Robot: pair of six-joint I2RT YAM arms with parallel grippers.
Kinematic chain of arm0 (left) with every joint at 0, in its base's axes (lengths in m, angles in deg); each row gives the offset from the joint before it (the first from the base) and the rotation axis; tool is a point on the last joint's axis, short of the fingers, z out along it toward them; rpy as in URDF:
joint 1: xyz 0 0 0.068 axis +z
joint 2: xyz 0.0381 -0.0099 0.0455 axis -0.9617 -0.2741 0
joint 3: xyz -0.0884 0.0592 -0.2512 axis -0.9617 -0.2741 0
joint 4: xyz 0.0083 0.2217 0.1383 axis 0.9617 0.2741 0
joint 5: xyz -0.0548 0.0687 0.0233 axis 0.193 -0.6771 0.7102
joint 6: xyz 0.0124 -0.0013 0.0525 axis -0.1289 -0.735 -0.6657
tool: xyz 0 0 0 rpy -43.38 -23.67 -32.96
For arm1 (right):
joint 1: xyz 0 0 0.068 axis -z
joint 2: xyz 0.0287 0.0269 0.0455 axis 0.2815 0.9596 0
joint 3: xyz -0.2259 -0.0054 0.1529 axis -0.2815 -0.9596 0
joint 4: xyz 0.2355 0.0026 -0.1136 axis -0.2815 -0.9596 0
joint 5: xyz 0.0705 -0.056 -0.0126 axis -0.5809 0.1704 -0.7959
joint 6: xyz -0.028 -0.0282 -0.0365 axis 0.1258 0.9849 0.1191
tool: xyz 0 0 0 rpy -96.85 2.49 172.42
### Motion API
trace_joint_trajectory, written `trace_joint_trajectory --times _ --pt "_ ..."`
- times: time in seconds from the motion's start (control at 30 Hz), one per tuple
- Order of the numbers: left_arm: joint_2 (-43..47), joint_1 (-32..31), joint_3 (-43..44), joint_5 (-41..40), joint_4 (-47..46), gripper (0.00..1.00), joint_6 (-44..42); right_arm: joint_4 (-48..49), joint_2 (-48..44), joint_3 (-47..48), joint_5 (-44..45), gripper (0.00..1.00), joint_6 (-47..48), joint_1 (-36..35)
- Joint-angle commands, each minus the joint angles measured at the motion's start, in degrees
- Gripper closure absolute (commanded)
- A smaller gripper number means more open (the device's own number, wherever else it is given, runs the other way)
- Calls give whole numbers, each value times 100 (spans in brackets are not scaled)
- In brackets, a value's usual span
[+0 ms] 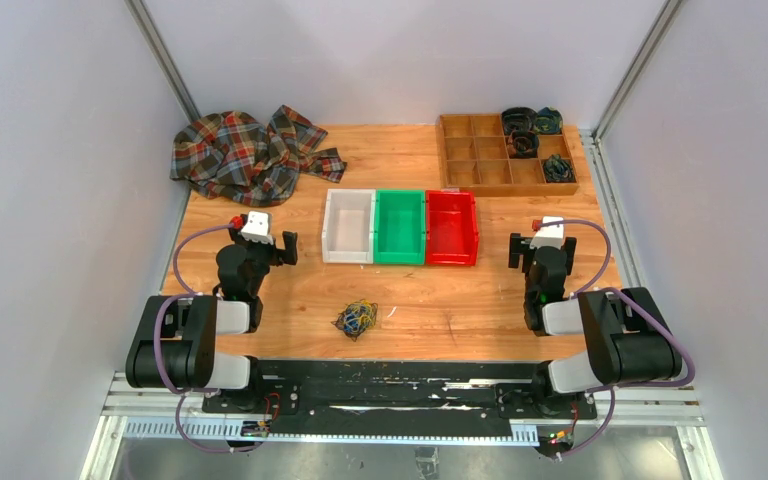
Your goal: Untangle the cables
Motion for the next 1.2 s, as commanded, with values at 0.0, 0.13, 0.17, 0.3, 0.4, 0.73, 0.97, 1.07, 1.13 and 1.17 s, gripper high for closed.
trace_joint_trajectory --times 0.0,0.13,0.17,0.3,0.4,0.73,0.97,1.07,1.13,1.17 --pt "12 -25 11 -96 -85 2 -73 74 -30 99 -13 12 -59 98" --pt "21 -25 4 -97 -102 2 -85 -307 -317 190 251 12 -105 91" --pt "35 -20 -12 -95 -144 2 -83 -966 -549 383 667 12 -130 9" --pt "482 46 211 -79 558 2 -4 -4842 -1403 2041 1917 12 -1488 -14" --pt "1076 54 927 36 2403 2 -171 -6089 -1690 2744 1533 12 -2065 -4" --pt "1694 46 3124 2796 8147 2 -2372 -6048 -2992 2398 -2374 12 -3162 -76" --pt "1696 -591 3188 3231 9825 1 -3802 -6528 -3251 2201 -1748 18 -2857 -1890" --pt "1722 -973 2976 3048 9838 0 -4096 -6429 -3191 2034 -1467 18 -2823 -2690" --pt "1690 -1362 2869 2818 9838 0 -4253 -6448 -3072 1993 -1282 19 -2783 -3159" --pt "1671 -1544 2822 2679 9838 0 -4331 -6458 -3030 1969 -1235 19 -2784 -3396"
